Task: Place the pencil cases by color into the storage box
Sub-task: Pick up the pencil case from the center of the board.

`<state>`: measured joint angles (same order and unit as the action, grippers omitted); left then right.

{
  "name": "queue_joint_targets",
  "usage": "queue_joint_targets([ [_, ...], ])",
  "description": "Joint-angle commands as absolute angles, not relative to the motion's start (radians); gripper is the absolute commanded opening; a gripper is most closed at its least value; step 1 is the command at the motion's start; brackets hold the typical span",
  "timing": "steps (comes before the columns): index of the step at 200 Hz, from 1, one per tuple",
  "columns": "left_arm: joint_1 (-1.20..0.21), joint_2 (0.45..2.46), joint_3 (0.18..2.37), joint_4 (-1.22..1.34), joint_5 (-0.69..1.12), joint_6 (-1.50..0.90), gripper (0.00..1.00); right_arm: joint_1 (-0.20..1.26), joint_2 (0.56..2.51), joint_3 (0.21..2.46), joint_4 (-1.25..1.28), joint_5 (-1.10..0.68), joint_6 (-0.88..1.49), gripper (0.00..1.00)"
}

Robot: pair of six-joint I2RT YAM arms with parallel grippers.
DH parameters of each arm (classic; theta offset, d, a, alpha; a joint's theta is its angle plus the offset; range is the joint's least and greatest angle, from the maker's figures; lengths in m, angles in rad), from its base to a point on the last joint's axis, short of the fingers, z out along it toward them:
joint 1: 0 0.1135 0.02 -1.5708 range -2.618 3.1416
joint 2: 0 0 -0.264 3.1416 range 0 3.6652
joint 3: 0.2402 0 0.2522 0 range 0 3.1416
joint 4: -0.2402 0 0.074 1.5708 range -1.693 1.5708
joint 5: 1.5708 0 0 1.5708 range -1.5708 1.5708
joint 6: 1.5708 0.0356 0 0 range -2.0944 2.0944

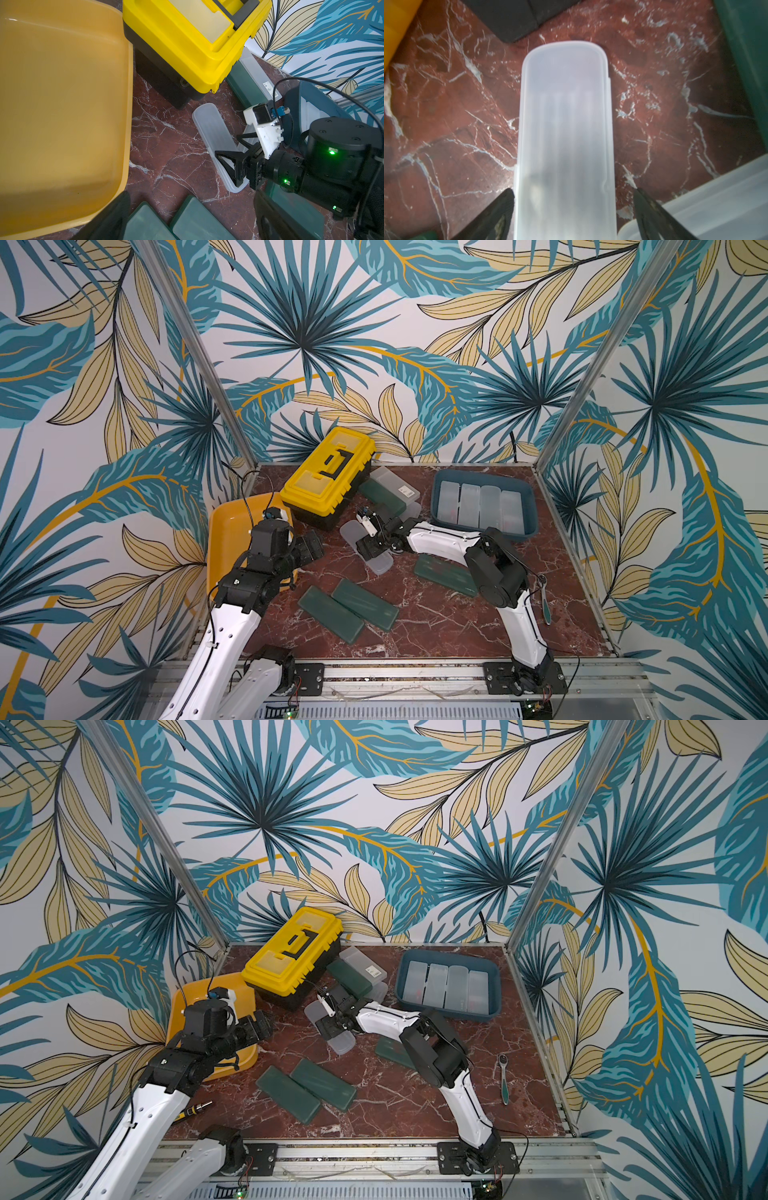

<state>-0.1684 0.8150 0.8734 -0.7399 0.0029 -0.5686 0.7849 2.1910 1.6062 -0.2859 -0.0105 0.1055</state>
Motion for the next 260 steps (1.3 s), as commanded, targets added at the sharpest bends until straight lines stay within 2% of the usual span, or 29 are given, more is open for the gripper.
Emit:
queue_joint_targets([
  [1,-0.16,0.794,0.91,-0.741,0.011,-0.557,0.93,0.791,2.226,1.652,-0.358,-0.026,0.068,0.9],
  [131,-0.16,0.766,0.893,-0.736,0.0,-0.557,0.93,0.797,2.304,1.73,-0.474,-0.011,-0.013,0.9],
  [193,-0.158,0.767,0.9,-0.736,-0.008,-0.557,0.93,0.798,2.319,1.727,-0.495,0.031,-0.026,0.84],
  [260,-0.158,0.786,0.928,-0.715,-0.013,-0.553,0.93,0.831,2.267,1.656,-0.457,0.069,-0.028,0.71],
])
